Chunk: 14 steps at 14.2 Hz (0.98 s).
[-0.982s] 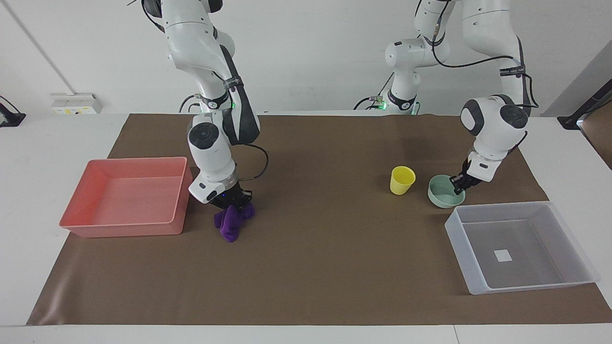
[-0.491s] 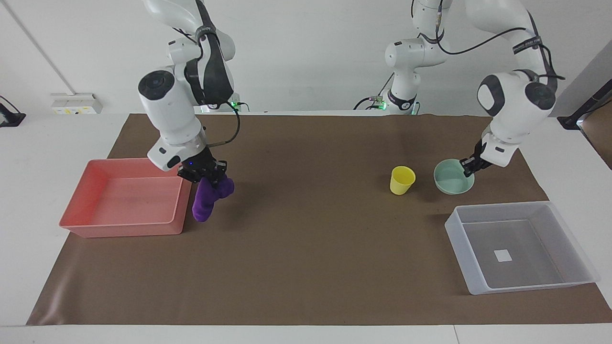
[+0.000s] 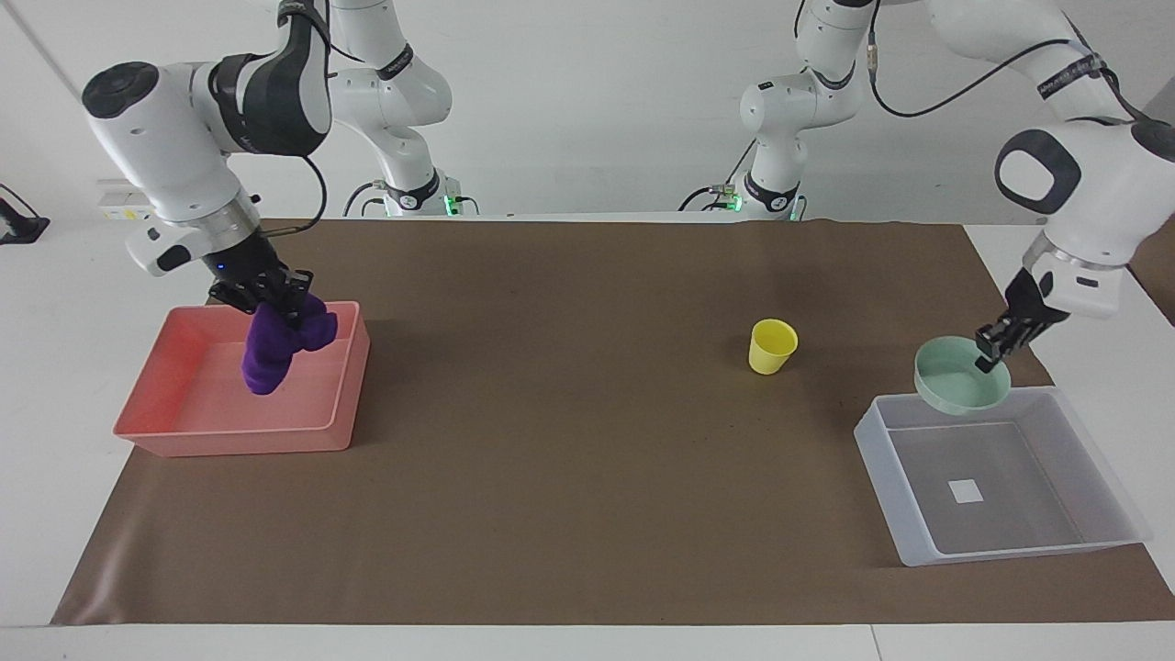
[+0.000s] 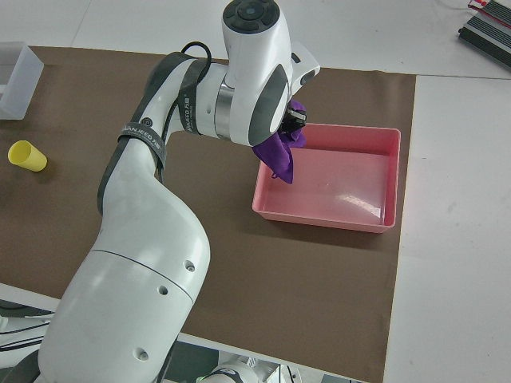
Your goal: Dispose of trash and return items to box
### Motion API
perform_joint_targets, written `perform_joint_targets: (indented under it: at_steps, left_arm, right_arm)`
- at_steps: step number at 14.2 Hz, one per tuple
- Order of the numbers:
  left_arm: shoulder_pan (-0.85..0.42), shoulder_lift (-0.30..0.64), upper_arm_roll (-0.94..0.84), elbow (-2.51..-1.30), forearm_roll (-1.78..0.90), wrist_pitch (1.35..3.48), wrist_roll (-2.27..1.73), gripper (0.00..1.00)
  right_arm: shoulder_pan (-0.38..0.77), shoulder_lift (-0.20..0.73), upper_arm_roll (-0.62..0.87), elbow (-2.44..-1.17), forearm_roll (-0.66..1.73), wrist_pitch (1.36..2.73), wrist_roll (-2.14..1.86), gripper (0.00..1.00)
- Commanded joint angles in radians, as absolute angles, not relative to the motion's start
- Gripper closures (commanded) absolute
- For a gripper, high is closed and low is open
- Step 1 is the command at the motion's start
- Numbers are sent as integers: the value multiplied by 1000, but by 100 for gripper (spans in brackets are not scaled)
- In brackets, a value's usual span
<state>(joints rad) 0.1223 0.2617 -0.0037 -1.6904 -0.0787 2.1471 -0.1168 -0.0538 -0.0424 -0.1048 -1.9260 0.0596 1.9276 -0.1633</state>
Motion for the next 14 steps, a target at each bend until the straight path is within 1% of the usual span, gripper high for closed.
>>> perform_joint_targets:
  at_steps: [1,2,4,5,6,7,8,9,10,11,13,14]
  left_arm:
    - [121,475,-9,-1486,-91,2169,-123,100]
    - [121,492,-9,-1497,-92,2224,-123,100]
    - [121,494,-9,-1598,-87,2299,-121,100]
    - [118,494,-9,-1633,-87,2345,-121,92]
    - [117,491,-9,-1623,-87,2332,-123,58]
    - [111,492,-9,-1577,-90,2259,-123,32]
    - [103,480,-9,-1551,-91,2197,-124,8]
    - [103,439,-11,-1552,-86,2151,-126,0]
    - [100,372,-12,-1568,-83,2085,-123,0]
    - [80,303,-12,-1592,-81,2018,-124,0]
    - [28,151,-12,-1694,-78,1893,-170,0]
    - [-4,82,-15,-1769,-78,1870,-196,0]
  right_arm:
    - [-122,-32,-94,-2000,57,1962,-251,99]
    - [-144,-11,-94,-2038,55,2018,-293,99]
    - [-155,37,-92,-2080,55,2094,-310,98]
    - [-156,63,-92,-2088,55,2127,-311,98]
    - [-156,83,-94,-2100,55,2169,-311,95]
    - [-158,90,-92,-2114,55,2196,-313,89]
    - [-149,91,-94,-2115,55,2200,-311,76]
    - [-144,91,-92,-2114,55,2198,-311,57]
    - [-144,91,-91,-2114,55,2200,-311,30]
    - [-143,91,-91,-2106,57,2195,-311,15]
    - [-138,80,-84,-2082,57,2175,-311,1]
    - [-135,71,-81,-2068,60,2143,-310,1]
